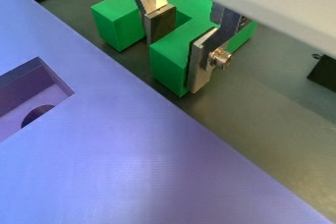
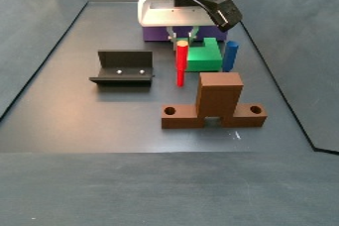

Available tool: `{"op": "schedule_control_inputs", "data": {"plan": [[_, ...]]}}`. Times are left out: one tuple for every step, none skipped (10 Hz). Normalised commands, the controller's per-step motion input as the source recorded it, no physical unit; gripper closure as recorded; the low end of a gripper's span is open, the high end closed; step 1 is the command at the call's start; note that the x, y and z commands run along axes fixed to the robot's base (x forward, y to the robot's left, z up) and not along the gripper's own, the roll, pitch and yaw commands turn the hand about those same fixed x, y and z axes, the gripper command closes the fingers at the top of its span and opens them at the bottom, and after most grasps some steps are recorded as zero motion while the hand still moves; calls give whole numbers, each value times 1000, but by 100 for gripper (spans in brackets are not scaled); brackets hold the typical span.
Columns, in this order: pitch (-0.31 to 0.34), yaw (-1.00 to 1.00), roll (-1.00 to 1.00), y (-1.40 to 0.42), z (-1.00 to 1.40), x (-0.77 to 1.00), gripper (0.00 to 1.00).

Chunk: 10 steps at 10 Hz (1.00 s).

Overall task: Pick up the green object. Move up. Place the green object on the fixture. Regrasp the green object. Move to above the board. Insert the green object.
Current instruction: Move up, then place the green object on the fixture.

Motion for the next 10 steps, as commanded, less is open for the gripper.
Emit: {"op": "schedule_control_inputs", "data": {"plan": [[0,0,0,0,833,0,100],[2,25,10,64,829,12,100],[45,21,7,53,641,-45,100],[21,12,-14,15,247,-4,100],[0,-9,-17,-51,0,66,100],[0,-217,-566,-31,243,343,100],[29,-140,-997,-17,460,637,100],[54,-180,-957,-71,486,723,100],[34,-146,-897,-86,529,737,100],[40,-126,-829,-129,566,774,100]]}}
